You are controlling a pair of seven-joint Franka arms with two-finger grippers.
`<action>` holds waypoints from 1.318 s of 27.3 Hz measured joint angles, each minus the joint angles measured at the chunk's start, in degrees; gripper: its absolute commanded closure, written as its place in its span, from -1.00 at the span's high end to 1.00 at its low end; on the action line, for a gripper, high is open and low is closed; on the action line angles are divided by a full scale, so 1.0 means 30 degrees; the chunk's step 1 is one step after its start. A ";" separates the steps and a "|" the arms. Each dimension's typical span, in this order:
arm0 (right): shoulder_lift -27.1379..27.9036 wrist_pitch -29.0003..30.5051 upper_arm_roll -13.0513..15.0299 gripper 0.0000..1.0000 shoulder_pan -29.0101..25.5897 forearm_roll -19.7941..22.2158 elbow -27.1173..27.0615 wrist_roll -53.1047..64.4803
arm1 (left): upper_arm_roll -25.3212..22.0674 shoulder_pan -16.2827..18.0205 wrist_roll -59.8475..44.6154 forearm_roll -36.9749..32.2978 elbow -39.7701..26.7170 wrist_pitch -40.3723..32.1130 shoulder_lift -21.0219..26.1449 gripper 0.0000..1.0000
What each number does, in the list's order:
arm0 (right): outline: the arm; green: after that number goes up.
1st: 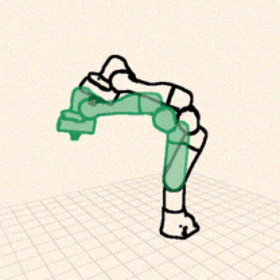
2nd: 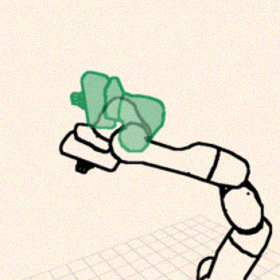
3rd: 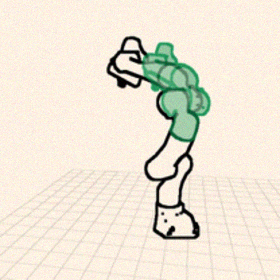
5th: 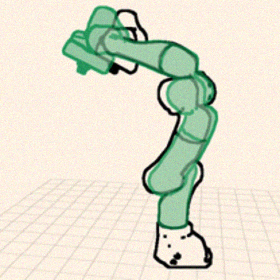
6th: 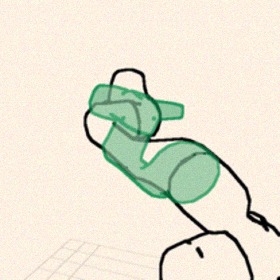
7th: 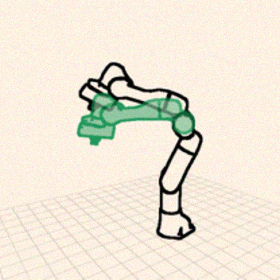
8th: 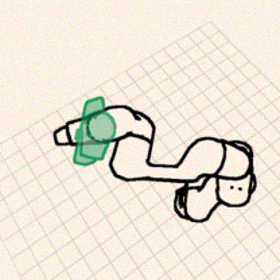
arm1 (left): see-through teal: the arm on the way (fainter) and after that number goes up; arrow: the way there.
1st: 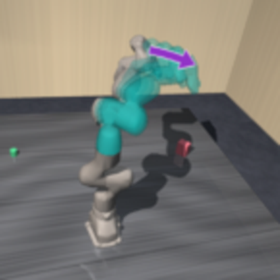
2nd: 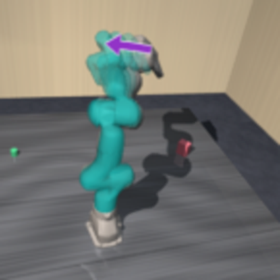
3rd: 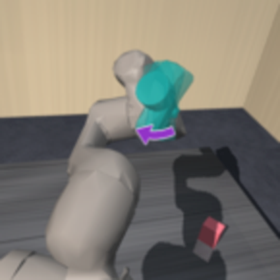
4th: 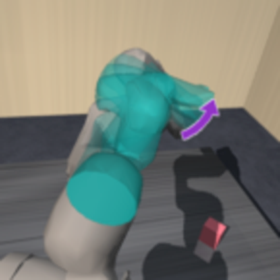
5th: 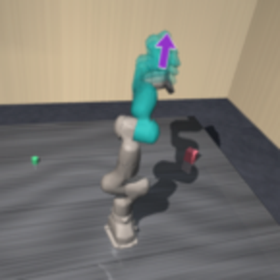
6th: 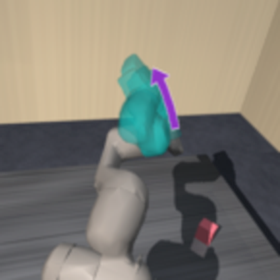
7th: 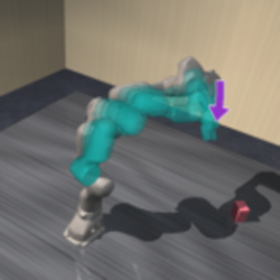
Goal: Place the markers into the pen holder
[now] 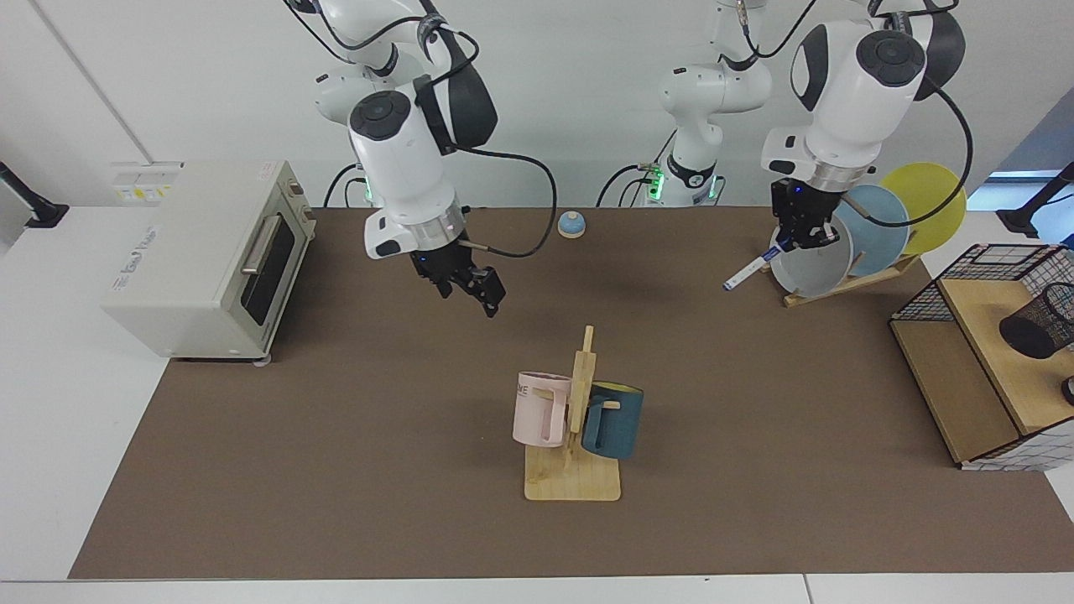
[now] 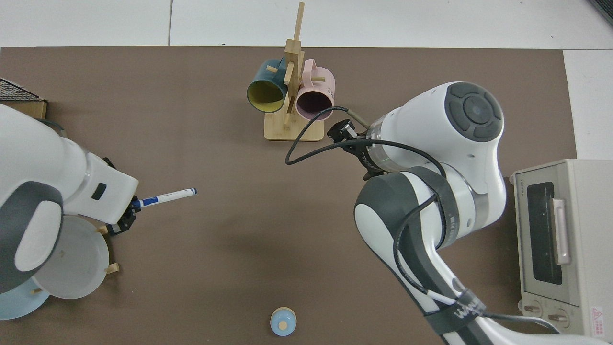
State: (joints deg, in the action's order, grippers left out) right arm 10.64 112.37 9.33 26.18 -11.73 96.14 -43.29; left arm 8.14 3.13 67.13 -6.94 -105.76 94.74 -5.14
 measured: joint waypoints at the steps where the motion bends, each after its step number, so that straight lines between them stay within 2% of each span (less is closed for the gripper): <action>1: -0.0118 -0.0175 0.0008 1.00 -0.0298 0.0105 0.0000 0.0849 | 0.0007 0.0202 0.0302 -0.0340 0.0068 -0.0013 -0.0018 -1.00; 7: -0.0885 -0.0950 0.0042 1.00 -0.1768 0.1894 -0.0002 0.5253 | 0.0017 0.1843 0.2632 -0.2056 0.0718 0.0000 -0.0032 -1.00; 14: -0.1722 -0.1312 0.0030 1.00 -0.2048 0.4721 -0.0007 0.9517 | 0.0005 0.3828 0.5692 -0.4503 0.2258 0.0641 -0.0025 -1.00; 18: -0.2000 -0.1546 0.0032 1.00 -0.2380 0.4915 -0.0139 1.1376 | 0.0012 0.4758 0.6742 -0.5757 0.2752 0.1687 0.0015 -1.00; 26: -0.2568 -0.3953 0.0062 1.00 -0.3602 0.4903 -0.1055 1.3390 | 0.0003 0.6684 1.0141 -0.7561 0.3429 0.5131 0.0824 -1.00; 32: -0.3361 -0.6160 0.0167 1.00 -0.4002 0.4914 -0.1136 1.4042 | 0.0024 0.7109 1.1271 -0.8819 0.4463 0.6788 0.1739 -1.00; 36: -0.3917 -0.6924 0.0377 1.00 -0.4558 0.4917 -0.1140 1.5179 | 0.0034 0.7129 1.1838 -0.9364 0.5128 0.7724 0.2257 -1.00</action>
State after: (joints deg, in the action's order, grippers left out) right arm -1.11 91.60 10.46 12.50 3.02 92.72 2.25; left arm 8.24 24.51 102.64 -35.03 -90.38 117.91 1.63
